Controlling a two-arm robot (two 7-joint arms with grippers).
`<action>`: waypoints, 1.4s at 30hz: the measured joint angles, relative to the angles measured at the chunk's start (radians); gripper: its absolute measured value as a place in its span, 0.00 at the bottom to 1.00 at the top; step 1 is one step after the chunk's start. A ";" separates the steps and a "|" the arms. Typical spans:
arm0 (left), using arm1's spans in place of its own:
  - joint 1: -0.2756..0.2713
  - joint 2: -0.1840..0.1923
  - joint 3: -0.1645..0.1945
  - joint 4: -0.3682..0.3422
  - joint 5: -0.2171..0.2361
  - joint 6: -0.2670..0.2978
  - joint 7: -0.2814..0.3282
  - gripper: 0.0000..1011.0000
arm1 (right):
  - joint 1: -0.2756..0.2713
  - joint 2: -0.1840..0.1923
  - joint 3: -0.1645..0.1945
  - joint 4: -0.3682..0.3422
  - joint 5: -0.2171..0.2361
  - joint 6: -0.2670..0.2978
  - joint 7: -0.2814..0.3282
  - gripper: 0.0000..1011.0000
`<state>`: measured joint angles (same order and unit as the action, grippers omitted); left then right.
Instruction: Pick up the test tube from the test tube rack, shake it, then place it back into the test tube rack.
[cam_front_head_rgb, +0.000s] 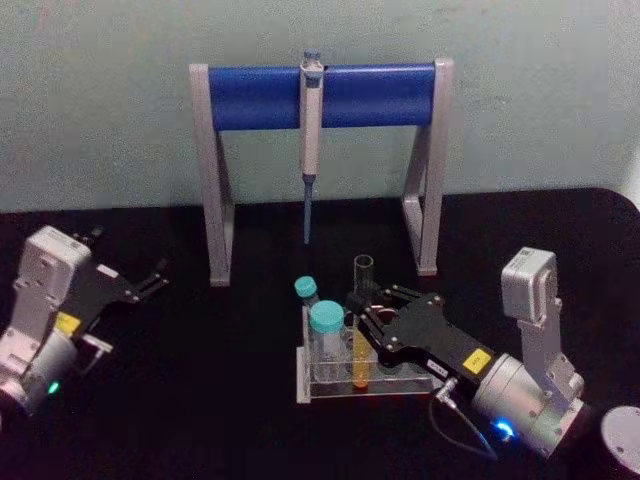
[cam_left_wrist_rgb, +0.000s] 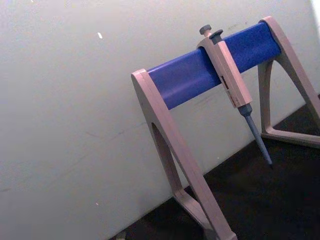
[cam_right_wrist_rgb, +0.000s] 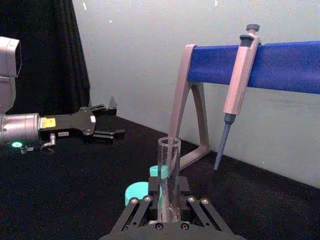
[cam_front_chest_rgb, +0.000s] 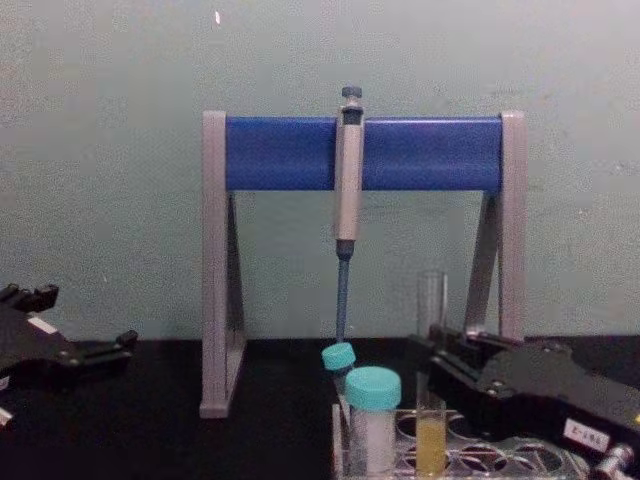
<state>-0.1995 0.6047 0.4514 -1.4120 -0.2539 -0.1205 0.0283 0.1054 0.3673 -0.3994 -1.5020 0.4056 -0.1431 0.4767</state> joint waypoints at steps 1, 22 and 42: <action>0.000 0.000 0.000 0.000 0.000 0.000 0.000 0.99 | 0.000 0.000 0.000 0.000 0.000 0.000 0.000 0.23; 0.000 0.000 0.000 0.000 0.000 0.000 0.000 0.99 | 0.000 0.001 0.000 -0.001 0.003 0.001 0.002 0.88; 0.000 0.000 0.000 0.000 0.000 0.000 0.000 0.99 | 0.000 0.001 0.003 -0.012 0.003 -0.004 0.002 0.99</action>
<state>-0.1996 0.6047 0.4514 -1.4120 -0.2540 -0.1205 0.0283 0.1054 0.3685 -0.3966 -1.5137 0.4083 -0.1476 0.4783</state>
